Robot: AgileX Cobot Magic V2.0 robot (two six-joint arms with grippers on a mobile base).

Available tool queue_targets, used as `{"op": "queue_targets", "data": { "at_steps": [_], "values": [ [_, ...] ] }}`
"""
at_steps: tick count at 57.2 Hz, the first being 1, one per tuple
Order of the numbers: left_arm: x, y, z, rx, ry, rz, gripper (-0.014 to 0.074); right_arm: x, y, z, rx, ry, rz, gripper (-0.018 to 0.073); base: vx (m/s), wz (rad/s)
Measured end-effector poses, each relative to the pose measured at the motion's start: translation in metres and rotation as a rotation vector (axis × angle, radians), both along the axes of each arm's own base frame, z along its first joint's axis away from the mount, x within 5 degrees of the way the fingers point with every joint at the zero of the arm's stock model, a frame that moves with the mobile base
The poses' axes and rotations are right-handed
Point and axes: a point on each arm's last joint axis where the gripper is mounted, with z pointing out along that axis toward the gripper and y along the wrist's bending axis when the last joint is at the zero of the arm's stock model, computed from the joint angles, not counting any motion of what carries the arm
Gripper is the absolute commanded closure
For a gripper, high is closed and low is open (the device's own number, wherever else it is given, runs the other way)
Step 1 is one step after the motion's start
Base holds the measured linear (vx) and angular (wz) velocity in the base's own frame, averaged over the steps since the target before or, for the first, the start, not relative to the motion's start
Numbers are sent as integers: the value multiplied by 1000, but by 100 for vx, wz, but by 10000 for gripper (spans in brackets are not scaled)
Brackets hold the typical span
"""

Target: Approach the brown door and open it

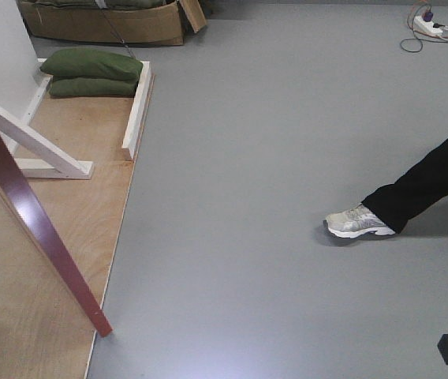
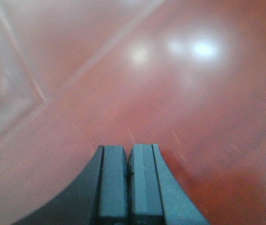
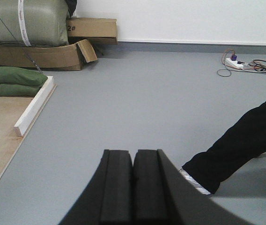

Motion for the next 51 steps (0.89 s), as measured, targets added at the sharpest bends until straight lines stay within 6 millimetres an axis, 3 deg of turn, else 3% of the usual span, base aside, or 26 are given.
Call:
{"op": "queue_targets", "data": {
  "at_steps": [20,51],
  "values": [
    [9,-32,0,4,0,-106,600,0,0,0,0,0,0,559,0,0],
    [9,-32,0,5,1,-107,600,0,0,0,0,0,0,559,0,0]
  ]
}}
